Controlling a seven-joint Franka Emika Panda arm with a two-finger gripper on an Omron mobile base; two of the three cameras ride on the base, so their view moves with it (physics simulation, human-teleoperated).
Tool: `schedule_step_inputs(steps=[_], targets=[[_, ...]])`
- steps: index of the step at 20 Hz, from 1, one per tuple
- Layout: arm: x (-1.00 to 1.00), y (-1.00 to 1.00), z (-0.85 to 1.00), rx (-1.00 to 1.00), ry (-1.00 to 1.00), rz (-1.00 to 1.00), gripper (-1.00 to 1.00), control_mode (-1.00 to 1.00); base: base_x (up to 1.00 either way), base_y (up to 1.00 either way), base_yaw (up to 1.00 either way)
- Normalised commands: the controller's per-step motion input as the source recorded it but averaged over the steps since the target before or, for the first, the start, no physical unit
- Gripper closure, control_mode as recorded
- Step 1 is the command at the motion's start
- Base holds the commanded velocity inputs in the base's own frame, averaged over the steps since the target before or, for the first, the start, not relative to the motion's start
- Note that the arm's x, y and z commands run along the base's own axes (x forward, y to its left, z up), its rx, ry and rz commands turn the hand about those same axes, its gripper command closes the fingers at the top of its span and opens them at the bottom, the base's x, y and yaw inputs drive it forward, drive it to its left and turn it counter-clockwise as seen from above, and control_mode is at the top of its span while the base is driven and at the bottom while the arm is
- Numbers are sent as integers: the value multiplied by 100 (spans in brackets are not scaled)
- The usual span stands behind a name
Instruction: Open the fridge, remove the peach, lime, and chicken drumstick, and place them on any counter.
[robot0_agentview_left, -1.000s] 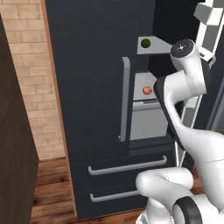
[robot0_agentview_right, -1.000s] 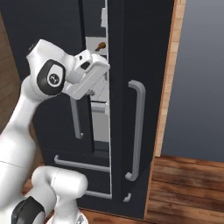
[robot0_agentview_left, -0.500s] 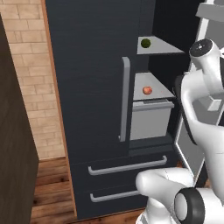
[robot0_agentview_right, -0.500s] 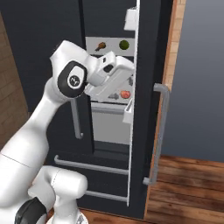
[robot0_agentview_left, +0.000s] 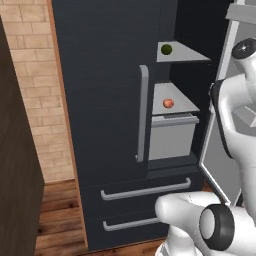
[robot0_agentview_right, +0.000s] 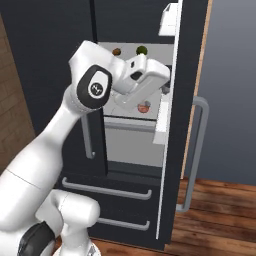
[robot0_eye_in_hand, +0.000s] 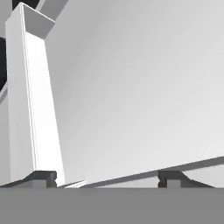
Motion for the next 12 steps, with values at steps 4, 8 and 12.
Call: schedule_step_inputs(steps=[4,8,12], targets=[[-9,80,27,8,-25,-1,-100,-100,0,0,0],[-38,100,-4,6,-14,0,-100,-100,0,0,0],[-36,100,-3,11,-1,2,-100,-100,0,0,0]])
